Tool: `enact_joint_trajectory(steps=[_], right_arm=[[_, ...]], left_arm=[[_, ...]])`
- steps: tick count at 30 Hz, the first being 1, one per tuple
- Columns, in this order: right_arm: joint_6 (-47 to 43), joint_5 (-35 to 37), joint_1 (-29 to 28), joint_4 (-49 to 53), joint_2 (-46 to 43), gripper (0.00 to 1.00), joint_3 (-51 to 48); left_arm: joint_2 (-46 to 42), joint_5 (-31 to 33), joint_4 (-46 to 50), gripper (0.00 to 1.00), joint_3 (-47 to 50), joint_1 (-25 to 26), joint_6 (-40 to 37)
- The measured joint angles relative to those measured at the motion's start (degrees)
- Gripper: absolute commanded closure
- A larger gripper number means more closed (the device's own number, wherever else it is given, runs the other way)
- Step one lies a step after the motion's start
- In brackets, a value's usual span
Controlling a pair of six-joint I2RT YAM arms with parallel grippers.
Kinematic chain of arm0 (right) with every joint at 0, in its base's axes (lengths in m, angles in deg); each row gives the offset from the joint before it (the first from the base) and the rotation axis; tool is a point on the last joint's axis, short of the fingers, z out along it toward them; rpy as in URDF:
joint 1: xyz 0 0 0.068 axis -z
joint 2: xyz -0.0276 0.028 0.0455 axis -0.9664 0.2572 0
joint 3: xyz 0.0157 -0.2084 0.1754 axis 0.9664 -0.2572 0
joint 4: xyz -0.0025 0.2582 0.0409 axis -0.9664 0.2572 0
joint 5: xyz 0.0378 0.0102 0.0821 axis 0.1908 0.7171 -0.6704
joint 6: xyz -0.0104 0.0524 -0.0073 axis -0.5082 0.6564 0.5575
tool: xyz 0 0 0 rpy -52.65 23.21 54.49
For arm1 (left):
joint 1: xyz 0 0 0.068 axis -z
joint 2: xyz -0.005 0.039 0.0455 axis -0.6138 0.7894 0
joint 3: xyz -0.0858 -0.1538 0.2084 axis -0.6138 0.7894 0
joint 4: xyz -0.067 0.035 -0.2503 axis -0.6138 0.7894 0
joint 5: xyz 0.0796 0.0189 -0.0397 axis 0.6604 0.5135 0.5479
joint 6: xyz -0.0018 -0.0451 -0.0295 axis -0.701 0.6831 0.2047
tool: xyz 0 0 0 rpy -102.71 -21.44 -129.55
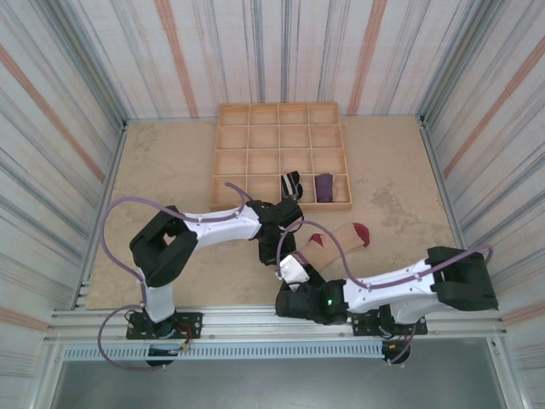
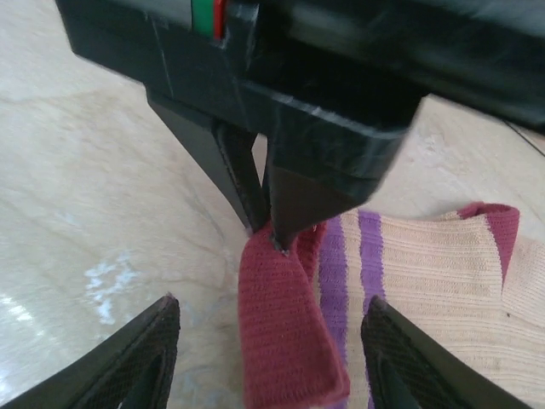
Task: Roll the socks
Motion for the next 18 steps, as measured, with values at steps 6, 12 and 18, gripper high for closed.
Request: enact_joint_trajectory(steps=[6,12,18], right_arm=[[0.2,2.3,0.0,-1.0,4.6,0.53,0.0],[1.1,2.7,0.2,-1.7,6.5,1.0,0.0],[2.9,0.6,1.6,-2.3,5.2,1.0,-0.6]], left_arm=[[0.0,-0.4,0.5,1.0,-0.1,-0.3,-0.7],[0.0,-0.8,0.7,1.0,-0.6,-0.3,-1.1],[-0.3,-1.3,-1.0,0.61,0.3,-1.0,-0.7]])
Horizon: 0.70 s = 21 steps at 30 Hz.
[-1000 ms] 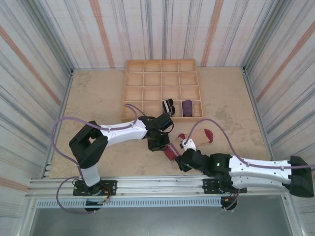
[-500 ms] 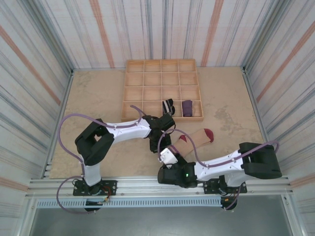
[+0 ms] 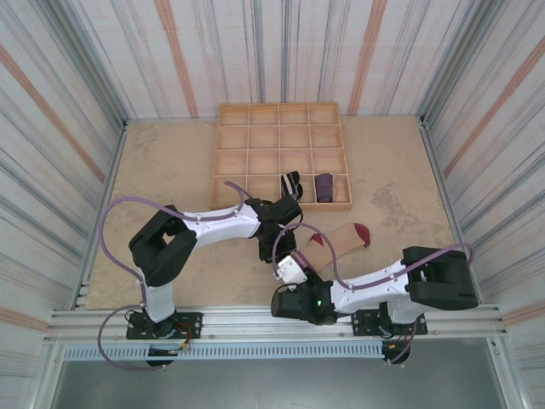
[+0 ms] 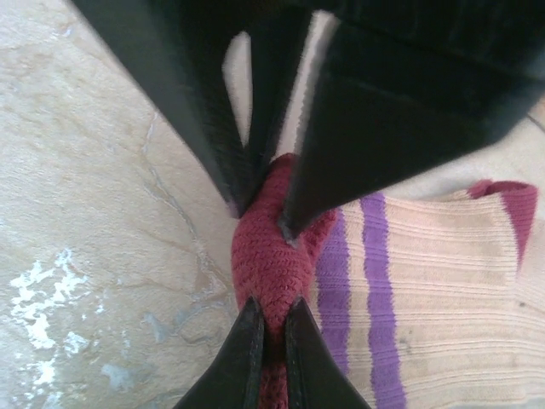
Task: Roll the socks
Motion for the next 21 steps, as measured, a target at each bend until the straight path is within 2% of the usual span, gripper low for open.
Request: enact_joint_trajectory(steps=[5,7,11,17,21], right_arm=[[3.6,-7.0,4.3,-4.5,-8.3,1.0,-7.0],[5.2,-10.4,6.5,-6.6,-12.7,1.0,-10.8],[8.8,-18.3,12.6,-10.4,-24.6,1.0,-18.2],[14.5,-33.7,27.2,-11.2,-45.0,1.0,-27.5],[17.0,-43.1,36.6,-8.7,-53.6,1.0,-29.7]], left_arm=[[-2.6,-0.2,-3.1,0.39,3.5,-1.2,1.6],[-4.2,0.1,-4.0,0.35,4.3,-1.5,2.0],[-7.1,1.2,-5.9,0.34,4.9,-1.8,2.3],[-7.8,1.8,-8.5,0.37,5.1,-1.8,2.2],[-7.8,2.2,-10.0,0.39,5.2,-1.0,2.1]])
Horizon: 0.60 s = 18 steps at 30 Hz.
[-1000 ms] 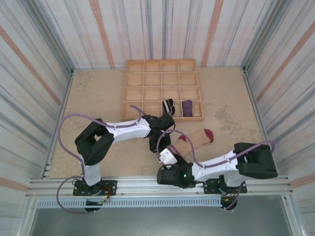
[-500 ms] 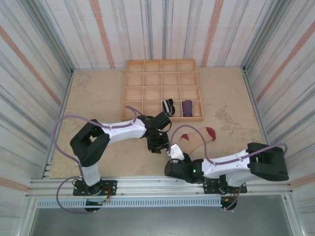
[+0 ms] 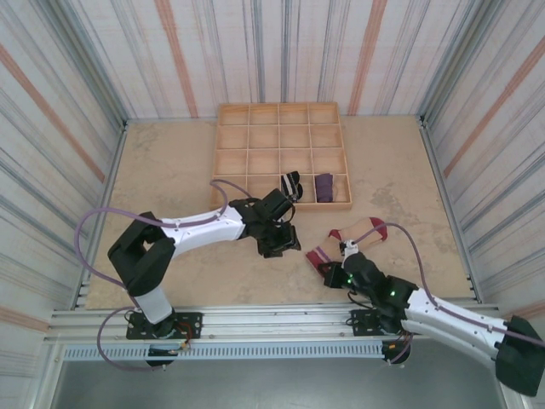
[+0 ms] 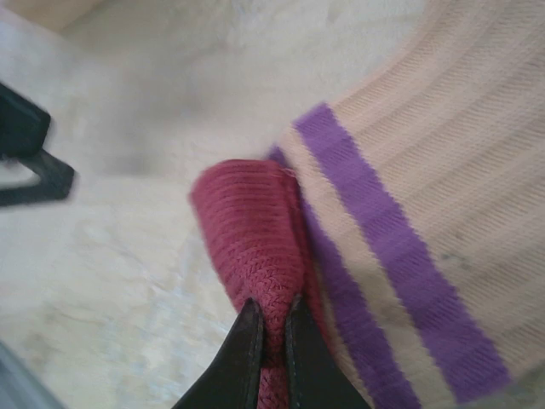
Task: Roll the socks
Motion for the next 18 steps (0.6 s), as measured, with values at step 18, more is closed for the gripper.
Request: enact_joint_trajectory(steps=[18], right_arm=[[5.1,-15.0,13.8,9.2,7.4,1.0,5.0]], left_arm=[[5.0,-0.1,-2.8,0.52,-2.3,3.5,-0.9]])
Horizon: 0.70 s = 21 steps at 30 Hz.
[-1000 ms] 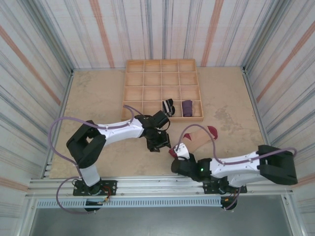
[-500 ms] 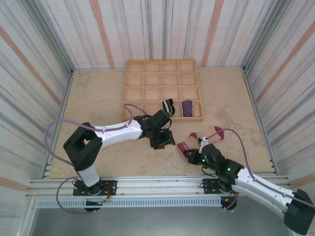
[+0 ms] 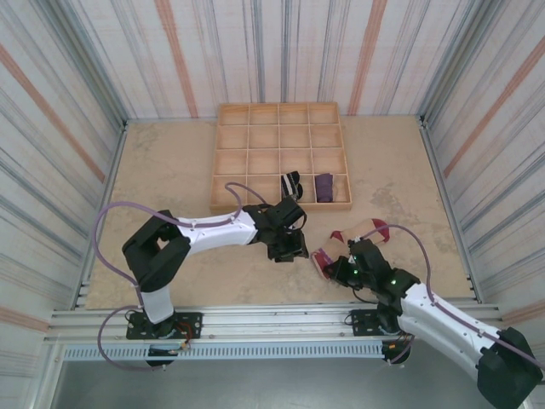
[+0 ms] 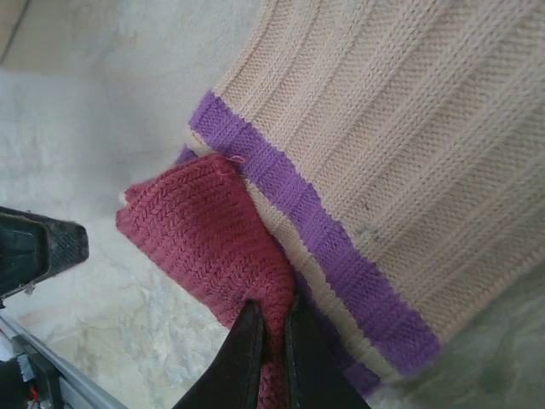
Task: Roll the socks
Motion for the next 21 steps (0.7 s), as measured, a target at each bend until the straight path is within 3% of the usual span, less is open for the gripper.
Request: enact_joint_trajectory(steps=[21], right_arm=[[1.5,-8.0,7.3,0.3,7.3,1.0,2.4]], left_arm=[[6.9,1.3,-7.1,0.6,-2.8,3.7,-0.7]])
